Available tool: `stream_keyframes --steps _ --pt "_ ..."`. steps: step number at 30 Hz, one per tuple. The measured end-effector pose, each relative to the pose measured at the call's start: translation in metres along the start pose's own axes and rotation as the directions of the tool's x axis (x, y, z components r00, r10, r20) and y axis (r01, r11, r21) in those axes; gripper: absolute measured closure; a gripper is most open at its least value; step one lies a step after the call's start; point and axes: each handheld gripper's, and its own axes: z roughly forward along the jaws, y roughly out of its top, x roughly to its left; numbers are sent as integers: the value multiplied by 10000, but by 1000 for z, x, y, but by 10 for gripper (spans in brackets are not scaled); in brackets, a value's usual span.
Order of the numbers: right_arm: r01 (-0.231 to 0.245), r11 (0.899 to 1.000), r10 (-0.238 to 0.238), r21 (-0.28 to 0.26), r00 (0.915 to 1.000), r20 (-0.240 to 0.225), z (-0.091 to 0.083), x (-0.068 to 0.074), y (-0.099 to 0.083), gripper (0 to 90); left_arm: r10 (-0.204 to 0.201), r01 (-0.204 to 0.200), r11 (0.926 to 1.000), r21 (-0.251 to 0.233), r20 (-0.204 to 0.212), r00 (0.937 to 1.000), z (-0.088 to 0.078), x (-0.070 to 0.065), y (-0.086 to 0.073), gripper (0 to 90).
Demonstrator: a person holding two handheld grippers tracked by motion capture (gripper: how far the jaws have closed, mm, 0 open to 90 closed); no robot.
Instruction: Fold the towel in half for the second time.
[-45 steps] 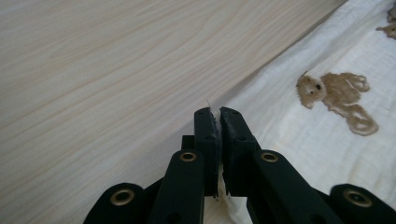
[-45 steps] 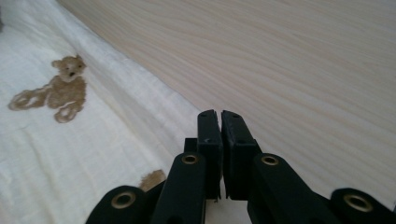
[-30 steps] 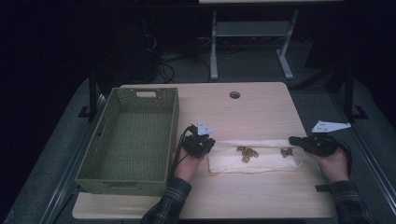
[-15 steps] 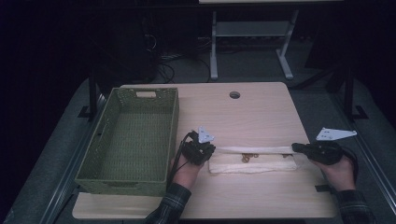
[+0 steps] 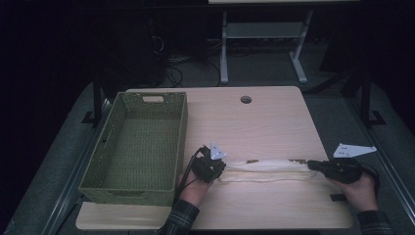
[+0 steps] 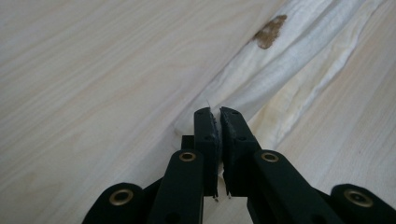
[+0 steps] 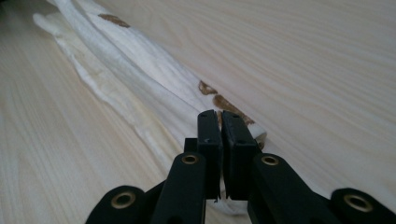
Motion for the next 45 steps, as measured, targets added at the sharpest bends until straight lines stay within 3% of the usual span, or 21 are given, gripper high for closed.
stream_keyframes --steps 8,12,16,20,23,26,27,29,30,32,35,43,45 --pt "-33 9992 38 393 9999 -119 3 4 -6 859 164 -168 9991 400 109 9998 4 -4 -3 846" --pt "-171 9979 194 621 9991 -373 2 5 -10 802 8 -21 9987 503 264 9997 1 -8 -6 814" --pt "-293 9994 303 185 9980 -563 -8 4 -11 760 -49 38 9997 238 460 9989 -7 -12 -5 768" --pt "-272 9993 255 -254 9976 -650 -16 7 -7 791 0 1 10000 -22 502 9987 -13 -13 0 747" --pt "-175 9984 138 -531 9975 -694 -17 9 -1 857 -177 215 9985 -502 747 9970 -20 -12 5 748" --pt "-67 9995 45 -322 9977 -672 -12 9 -1 874 -165 214 9981 -582 832 9964 -19 -12 5 770" --pt "-15 10000 19 53 9973 -740 -5 8 -3 882 -130 174 9988 -454 945 9954 -15 -13 4 777" --pt "26 9998 -12 187 9972 -753 -3 8 -4 885 -153 189 9992 -361 998 9949 -12 -13 3 791" --pt "-49 9980 97 637 9972 -742 2 10 -7 888 -241 255 9996 -113 1106 9936 -4 -14 -1 794" --pt "-67 9976 120 686 9969 -782 3 10 -9 892 -212 213 9998 4 1125 9934 -1 -14 -2 797" --pt "111 9916 -13 1292 9972 -753 10 11 -16 896 -263 212 9987 456 1135 9932 11 -12 -8 800" --pt "157 9918 -51 1265 9965 -838 11 10 -17 896 -52 -46 9969 780 1259 9920 19 -6 -12 797" --pt "144 9924 -41 1225 9965 -837 10 10 -16 895 87 -185 9968 780 1245 9922 19 -8 -12 748"
